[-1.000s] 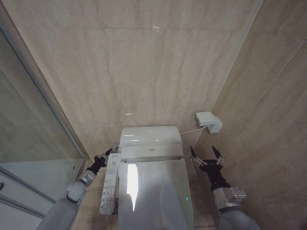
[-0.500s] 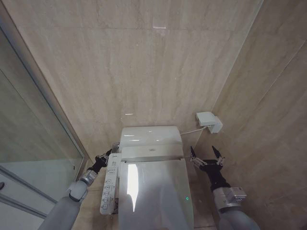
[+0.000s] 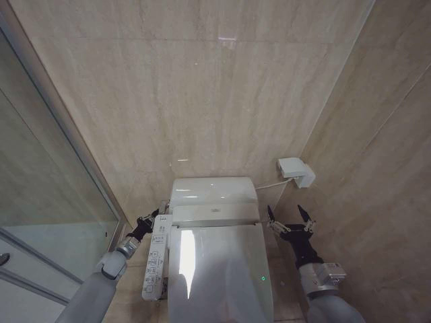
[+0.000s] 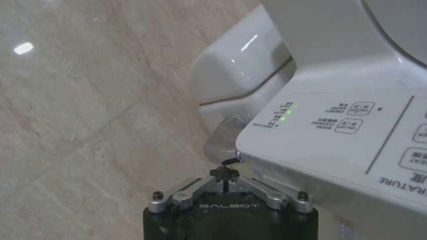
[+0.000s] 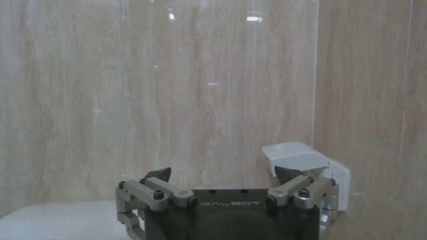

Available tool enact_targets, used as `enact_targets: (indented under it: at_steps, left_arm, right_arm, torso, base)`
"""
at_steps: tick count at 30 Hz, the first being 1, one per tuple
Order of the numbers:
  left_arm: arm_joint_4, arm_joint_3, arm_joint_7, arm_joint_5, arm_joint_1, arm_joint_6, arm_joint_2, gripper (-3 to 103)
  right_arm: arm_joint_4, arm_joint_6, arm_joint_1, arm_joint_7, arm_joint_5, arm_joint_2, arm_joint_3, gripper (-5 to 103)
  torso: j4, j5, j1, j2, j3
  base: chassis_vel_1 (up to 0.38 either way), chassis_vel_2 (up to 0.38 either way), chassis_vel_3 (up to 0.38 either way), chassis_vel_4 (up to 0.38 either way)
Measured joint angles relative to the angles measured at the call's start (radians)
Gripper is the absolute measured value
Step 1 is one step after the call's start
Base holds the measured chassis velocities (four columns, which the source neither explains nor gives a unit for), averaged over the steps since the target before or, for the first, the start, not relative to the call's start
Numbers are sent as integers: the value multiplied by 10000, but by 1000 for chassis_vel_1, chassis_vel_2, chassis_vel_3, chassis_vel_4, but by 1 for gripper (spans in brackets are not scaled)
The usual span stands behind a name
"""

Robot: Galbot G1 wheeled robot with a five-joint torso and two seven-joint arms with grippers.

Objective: Open the toilet lid, clean the toilet bowl with a toilet brush, close the toilet lid, and flush.

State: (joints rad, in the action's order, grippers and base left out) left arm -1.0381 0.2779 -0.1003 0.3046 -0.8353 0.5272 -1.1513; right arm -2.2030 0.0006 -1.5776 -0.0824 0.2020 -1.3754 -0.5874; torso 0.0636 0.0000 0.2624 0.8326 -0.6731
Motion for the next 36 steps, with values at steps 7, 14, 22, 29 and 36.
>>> enact_targets:
  at_steps: [7, 14, 22, 29, 36]
  left_arm:
    - [-877, 441, 491, -565, -528, -246, 129, 0]
    - [-2513, 788, 1252, -1695, -995, -806, 450, 0]
    - [-2951, 495, 1237, -1787, -1226, -705, 792, 0]
    - [-2781, 333, 1025, -1519, -1663, -561, 795, 0]
    - [-2386, 298, 963, -1256, -1672, -380, 922, 0]
  right_arm:
    - [0, 0, 0, 0, 0, 1, 0, 100]
    - [0, 0, 0, 0, 0, 1, 0, 100]
    - [0, 0, 0, 0, 0, 1, 0, 100]
    - [0, 0, 0, 0, 0, 1, 0, 100]
    - [0, 0, 0, 0, 0, 0, 0, 100]
  torso:
    - [19, -8, 0, 1, 2]
    - [4, -1, -1, 0, 1]
    - [1, 0, -1, 1, 2]
    - [0, -1, -1, 1, 1]
    - [0, 1, -1, 0, 1]
  base:
    - [0, 0, 0, 0]
    - [0, 0, 0, 0]
    - [0, 0, 0, 0]
    - [0, 0, 0, 0]
    - [0, 0, 0, 0]
